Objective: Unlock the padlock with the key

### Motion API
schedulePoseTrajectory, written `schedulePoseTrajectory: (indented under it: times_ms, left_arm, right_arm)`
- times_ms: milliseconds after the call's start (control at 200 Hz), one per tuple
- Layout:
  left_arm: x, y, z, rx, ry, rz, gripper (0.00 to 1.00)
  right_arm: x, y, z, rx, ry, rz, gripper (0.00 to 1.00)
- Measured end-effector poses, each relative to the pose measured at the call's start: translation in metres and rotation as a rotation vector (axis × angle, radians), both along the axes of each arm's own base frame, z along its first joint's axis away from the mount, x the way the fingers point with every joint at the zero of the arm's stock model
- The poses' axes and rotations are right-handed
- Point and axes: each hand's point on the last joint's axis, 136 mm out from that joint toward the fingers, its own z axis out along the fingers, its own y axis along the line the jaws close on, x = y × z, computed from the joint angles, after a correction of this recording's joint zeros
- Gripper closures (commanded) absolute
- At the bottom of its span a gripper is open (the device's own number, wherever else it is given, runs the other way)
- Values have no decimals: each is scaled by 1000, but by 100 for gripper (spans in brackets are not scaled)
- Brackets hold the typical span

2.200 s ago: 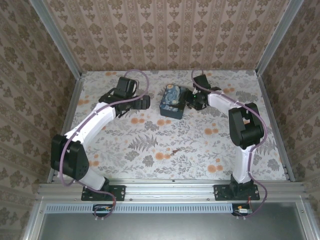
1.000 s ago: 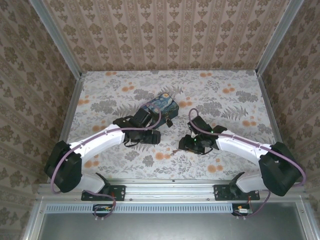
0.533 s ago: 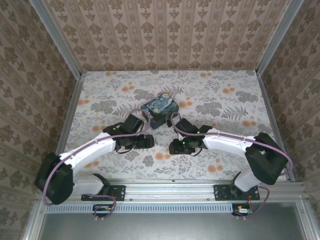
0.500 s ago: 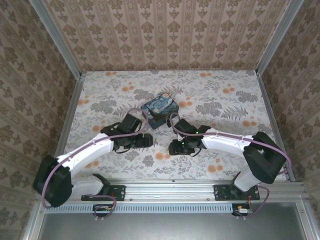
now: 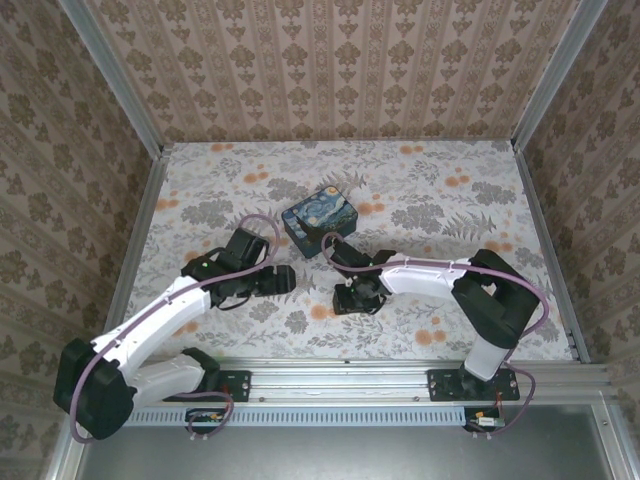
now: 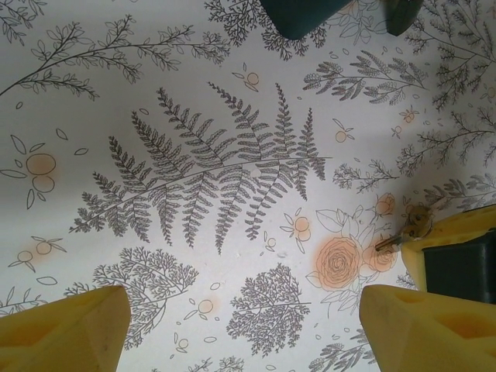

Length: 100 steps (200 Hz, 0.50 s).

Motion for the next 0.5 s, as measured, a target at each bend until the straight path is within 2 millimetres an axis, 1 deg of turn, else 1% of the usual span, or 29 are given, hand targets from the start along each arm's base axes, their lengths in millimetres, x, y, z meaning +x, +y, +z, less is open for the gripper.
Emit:
schedulePoseTrajectory:
  times_ms: [65, 220, 335, 425, 500]
  left_arm:
    - [-1, 1, 0, 3, 0, -4, 14]
    - [-3, 2, 1, 10, -2, -17, 15]
    - [-4, 2, 1, 10, -1, -20, 16]
    - [-7, -2, 1, 10, -2, -38, 16]
    - [-13, -8, 0, 11, -1, -72, 16]
  right_arm:
    - [0, 1, 0, -7, -6, 0, 63]
    - [1, -2, -4, -28, -1, -21, 74]
    - [1, -4, -6, -41, 7, -40, 77]
    - [0, -6, -7, -33, 1, -52, 80]
    - [0, -7, -7, -21, -8, -64, 84]
